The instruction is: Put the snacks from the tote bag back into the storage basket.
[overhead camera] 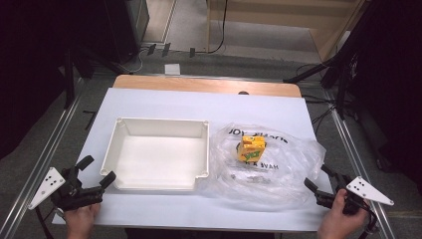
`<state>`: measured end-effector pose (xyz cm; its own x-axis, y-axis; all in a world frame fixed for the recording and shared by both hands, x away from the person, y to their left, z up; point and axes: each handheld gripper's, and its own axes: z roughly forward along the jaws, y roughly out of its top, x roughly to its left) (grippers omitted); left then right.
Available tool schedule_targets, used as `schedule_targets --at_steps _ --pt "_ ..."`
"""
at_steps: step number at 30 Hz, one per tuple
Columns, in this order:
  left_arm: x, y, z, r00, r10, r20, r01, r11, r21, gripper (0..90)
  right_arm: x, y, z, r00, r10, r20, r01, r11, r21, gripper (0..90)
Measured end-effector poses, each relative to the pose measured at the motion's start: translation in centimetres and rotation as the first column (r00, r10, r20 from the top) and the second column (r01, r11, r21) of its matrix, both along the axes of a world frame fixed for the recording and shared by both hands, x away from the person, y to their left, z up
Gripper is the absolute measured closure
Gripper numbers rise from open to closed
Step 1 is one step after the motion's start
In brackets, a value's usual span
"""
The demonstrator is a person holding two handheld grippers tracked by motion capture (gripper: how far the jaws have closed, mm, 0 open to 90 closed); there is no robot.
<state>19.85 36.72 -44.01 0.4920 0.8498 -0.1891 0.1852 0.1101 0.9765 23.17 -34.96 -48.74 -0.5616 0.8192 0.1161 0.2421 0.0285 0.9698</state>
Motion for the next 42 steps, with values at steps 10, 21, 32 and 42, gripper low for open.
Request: schedule_targets --at_steps 10,21,32,42 --pt "-0.1 -0.1 0.0 1.0000 -0.001 0.009 0.001 0.9999 0.011 0.0 0.4 0.4 0.9 0.9924 0.114 -0.045 -0.116 0.992 -0.041 21.2" --pt "0.0 -0.3 0.0 0.9999 -0.016 0.001 0.016 0.9997 0.017 0.0 0.6 1.8 2.7 0.9896 0.124 -0.073 -0.133 0.982 -0.132 21.9" --pt "0.1 -0.7 0.0 0.9999 -0.013 -0.006 0.013 0.9987 0.049 0.0 2.3 2.8 4.3 0.9772 0.167 -0.131 -0.196 0.948 -0.252 22.8" --pt "0.1 -0.7 0.0 0.9997 -0.022 -0.005 0.023 0.9986 0.047 0.0 4.2 4.7 5.1 0.9563 0.228 -0.183 -0.278 0.904 -0.326 21.2"
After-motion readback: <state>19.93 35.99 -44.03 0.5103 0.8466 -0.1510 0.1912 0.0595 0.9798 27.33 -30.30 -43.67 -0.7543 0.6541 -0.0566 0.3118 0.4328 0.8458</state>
